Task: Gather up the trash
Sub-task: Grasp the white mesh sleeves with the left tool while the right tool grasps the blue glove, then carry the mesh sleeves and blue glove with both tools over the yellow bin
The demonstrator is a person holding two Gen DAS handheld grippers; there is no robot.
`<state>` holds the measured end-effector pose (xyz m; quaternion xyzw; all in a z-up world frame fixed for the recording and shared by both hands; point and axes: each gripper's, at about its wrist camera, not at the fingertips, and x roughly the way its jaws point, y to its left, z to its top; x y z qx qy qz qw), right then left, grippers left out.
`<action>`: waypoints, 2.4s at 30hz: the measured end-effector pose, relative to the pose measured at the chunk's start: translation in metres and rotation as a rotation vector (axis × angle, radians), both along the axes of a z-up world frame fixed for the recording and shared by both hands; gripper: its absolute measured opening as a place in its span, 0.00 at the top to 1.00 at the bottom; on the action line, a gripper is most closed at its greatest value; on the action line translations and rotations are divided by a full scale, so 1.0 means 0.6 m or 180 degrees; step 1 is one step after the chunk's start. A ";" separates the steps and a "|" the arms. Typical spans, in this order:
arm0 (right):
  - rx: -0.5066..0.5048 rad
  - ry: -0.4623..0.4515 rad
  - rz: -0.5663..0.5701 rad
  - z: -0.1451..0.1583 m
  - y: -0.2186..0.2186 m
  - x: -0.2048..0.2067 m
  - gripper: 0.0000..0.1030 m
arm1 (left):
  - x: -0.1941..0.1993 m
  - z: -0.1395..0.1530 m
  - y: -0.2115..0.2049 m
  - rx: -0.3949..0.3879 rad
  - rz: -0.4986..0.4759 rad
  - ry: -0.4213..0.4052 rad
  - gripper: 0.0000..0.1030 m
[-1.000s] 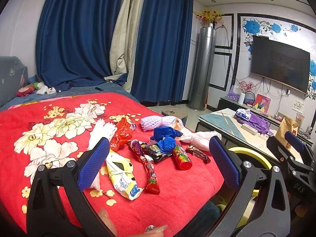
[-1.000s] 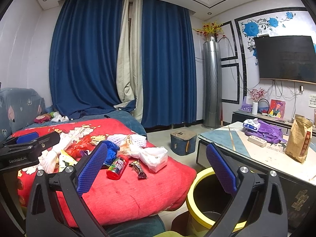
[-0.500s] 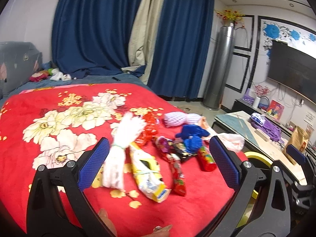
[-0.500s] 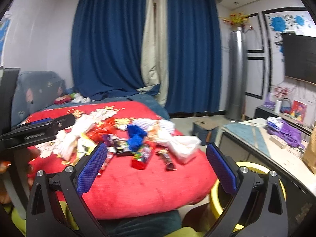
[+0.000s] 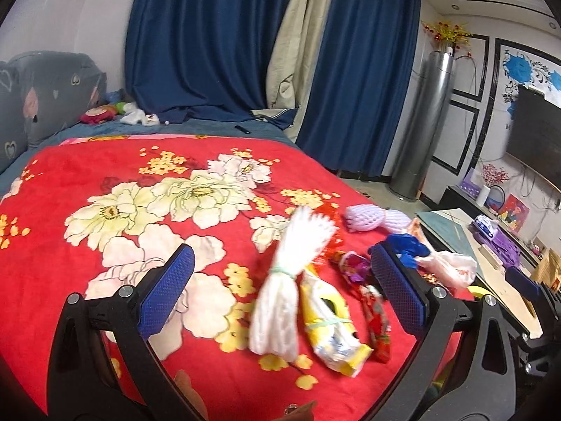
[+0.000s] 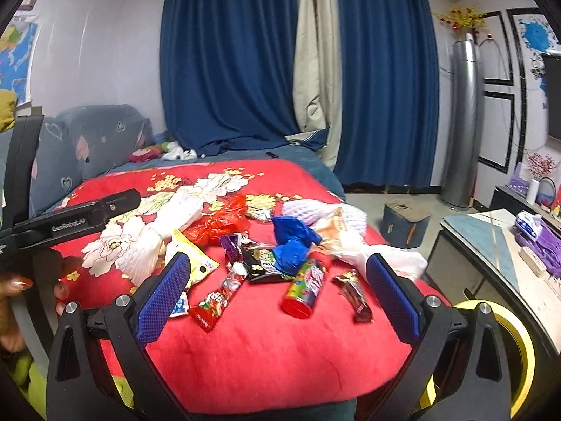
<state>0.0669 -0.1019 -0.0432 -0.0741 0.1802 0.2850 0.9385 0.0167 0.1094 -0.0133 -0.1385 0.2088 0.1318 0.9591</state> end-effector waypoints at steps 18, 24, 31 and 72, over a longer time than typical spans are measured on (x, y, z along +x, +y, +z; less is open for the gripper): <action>-0.0215 0.0502 -0.0117 -0.016 0.053 0.169 0.18 | 0.106 -0.009 0.030 -0.0155 -0.0795 0.0473 0.10; -0.0388 0.0692 -0.0051 -0.031 0.072 0.205 0.33 | 0.124 -0.039 0.048 -0.0468 -0.0847 0.0694 0.21; -0.0380 0.0923 0.0020 -0.052 0.084 0.235 0.74 | 0.119 -0.057 0.062 -0.0697 -0.0836 0.0781 0.47; 0.0373 0.0321 -0.0024 0.056 -0.078 0.112 0.95 | 0.118 0.063 -0.071 -0.0423 -0.1286 0.0127 0.86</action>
